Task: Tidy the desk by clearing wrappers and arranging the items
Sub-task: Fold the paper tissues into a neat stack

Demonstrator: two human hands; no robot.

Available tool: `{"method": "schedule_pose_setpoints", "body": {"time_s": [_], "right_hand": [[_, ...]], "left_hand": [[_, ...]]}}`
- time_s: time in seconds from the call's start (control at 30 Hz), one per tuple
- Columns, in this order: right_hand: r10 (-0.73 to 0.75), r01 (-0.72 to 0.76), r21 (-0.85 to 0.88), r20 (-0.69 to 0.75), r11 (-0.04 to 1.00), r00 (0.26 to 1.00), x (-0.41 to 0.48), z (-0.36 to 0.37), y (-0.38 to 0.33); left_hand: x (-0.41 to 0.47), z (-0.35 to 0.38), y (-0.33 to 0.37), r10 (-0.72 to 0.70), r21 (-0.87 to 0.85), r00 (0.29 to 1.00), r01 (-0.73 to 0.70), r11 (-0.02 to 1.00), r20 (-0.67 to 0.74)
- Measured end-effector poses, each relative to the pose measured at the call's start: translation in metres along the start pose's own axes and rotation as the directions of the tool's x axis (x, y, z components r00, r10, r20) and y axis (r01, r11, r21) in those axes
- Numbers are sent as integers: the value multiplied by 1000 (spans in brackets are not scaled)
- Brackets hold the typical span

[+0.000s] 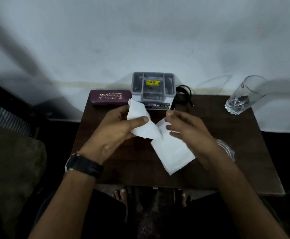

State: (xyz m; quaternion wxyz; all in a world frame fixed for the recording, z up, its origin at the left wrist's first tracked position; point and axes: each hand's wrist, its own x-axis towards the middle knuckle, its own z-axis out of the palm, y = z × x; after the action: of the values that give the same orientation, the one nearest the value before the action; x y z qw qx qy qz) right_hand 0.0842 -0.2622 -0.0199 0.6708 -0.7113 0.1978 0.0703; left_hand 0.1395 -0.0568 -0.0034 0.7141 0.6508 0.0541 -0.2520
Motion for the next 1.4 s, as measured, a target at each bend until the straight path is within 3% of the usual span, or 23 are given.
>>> {"method": "schedule_pose_setpoints", "body": {"time_s": [0.1,0.17,0.33,0.4,0.53,0.7,0.97,1.2,1.4], "right_hand": [[32,-140,350,297,926,954,-5,9,-7],[14,-167,437,332,884,943,-6,14,-9],[-10,2,459,15,888,1000,-2,18,-4],[-24,42,448,-45,893,999,0,17,-2],[-31,58,400,-73,915,997,2,16,0],[-78,125,329,-154,936,985,2,18,-2],[-96,159,424,-166,891,981,3,18,-4],[-124,183,417,-165,890,979,4,17,-4],[-133,205,416,-196,886,972,6,16,-3]], "left_hand": [[-5,10,4,118,-304,981,-66,950,154],[-5,14,2,154,-315,971,-90,945,182],[2,19,-8,187,-156,981,-177,972,51],[4,18,-11,189,-58,982,-189,980,-21],[6,16,-12,158,33,985,-156,987,-65],[5,21,-11,148,8,984,-148,989,-98],[2,27,-10,219,64,970,-213,975,-104],[3,30,-9,134,42,978,-129,991,-158],[2,30,-13,214,-4,970,-216,976,-113]]}}
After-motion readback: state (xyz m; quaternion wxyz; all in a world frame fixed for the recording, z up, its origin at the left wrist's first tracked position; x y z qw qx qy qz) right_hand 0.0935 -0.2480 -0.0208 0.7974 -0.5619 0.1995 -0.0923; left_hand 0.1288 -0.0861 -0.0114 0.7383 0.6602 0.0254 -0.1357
